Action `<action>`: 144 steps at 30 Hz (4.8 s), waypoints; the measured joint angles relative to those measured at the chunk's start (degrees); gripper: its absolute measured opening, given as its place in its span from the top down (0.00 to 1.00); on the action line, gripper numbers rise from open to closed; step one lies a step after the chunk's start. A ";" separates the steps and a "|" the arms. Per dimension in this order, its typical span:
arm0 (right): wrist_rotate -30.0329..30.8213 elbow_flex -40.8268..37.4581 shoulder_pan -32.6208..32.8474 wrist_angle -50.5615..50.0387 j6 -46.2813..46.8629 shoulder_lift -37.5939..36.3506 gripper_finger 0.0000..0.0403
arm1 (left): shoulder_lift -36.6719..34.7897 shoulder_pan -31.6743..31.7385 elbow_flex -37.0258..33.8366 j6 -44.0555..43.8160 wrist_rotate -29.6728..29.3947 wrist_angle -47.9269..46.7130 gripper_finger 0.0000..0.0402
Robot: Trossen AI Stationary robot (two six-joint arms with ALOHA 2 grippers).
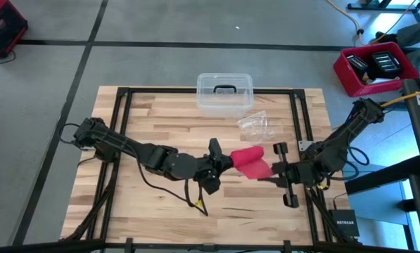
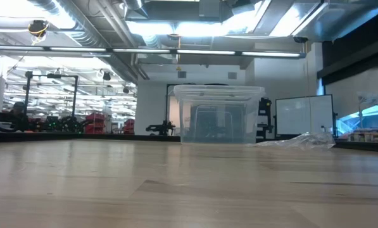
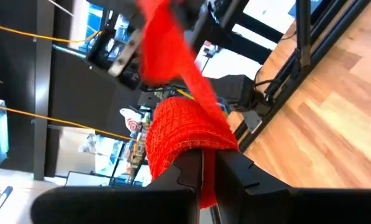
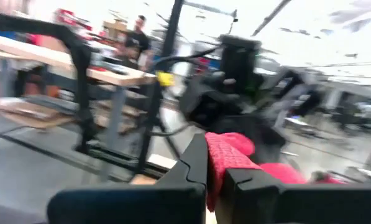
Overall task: Roll bandage
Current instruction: Roll the red bandage
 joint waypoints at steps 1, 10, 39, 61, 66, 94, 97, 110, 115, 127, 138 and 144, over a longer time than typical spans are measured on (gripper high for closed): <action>1.43 0.67 0.00 -0.39 -0.97 -0.02 0.98 | 0.00 -0.34 -0.03 0.08 0.17 0.04 0.96; 8.89 2.06 -4.17 -0.98 -6.14 0.20 0.98 | 0.74 -1.35 -0.44 -3.19 3.73 -0.45 0.96; 3.55 2.25 -12.57 -21.11 18.02 3.65 0.71 | 0.94 -2.48 -0.66 -5.25 11.68 -3.49 0.96; 0.87 2.09 -13.20 -28.10 26.85 3.15 0.61 | 5.18 -1.41 -0.49 -8.16 10.87 -6.74 0.96; -2.13 2.09 -13.27 -30.07 36.37 2.97 0.61 | 5.20 -1.35 -0.49 -8.19 10.73 -6.79 0.96; -37.74 2.18 -22.87 -35.77 53.69 10.82 0.61 | 7.78 -1.50 -0.59 -5.55 13.58 -8.14 0.96; -39.79 2.18 -22.84 -35.48 52.12 10.78 0.61 | 7.78 -1.54 -0.53 -4.39 13.43 -7.76 0.96; -33.38 2.07 -26.37 -36.68 43.16 8.45 0.61 | 7.80 -2.33 -0.53 -6.91 10.13 -8.58 0.96; -24.33 2.05 -28.57 -36.32 43.00 6.56 0.61 | 7.80 -2.31 -0.51 -11.05 9.22 -8.69 0.96; -30.11 5.12 -29.27 -40.68 43.57 4.91 0.61 | 7.80 -2.05 -0.46 -15.02 6.71 -9.67 0.96; -26.80 10.29 -29.27 -46.98 38.85 5.30 0.61 | 7.78 -2.15 -0.44 -15.41 6.72 -9.72 0.96; -26.23 10.33 -29.27 -46.86 35.79 9.36 0.61 | 7.78 -2.11 -0.44 -15.39 6.74 -9.94 0.96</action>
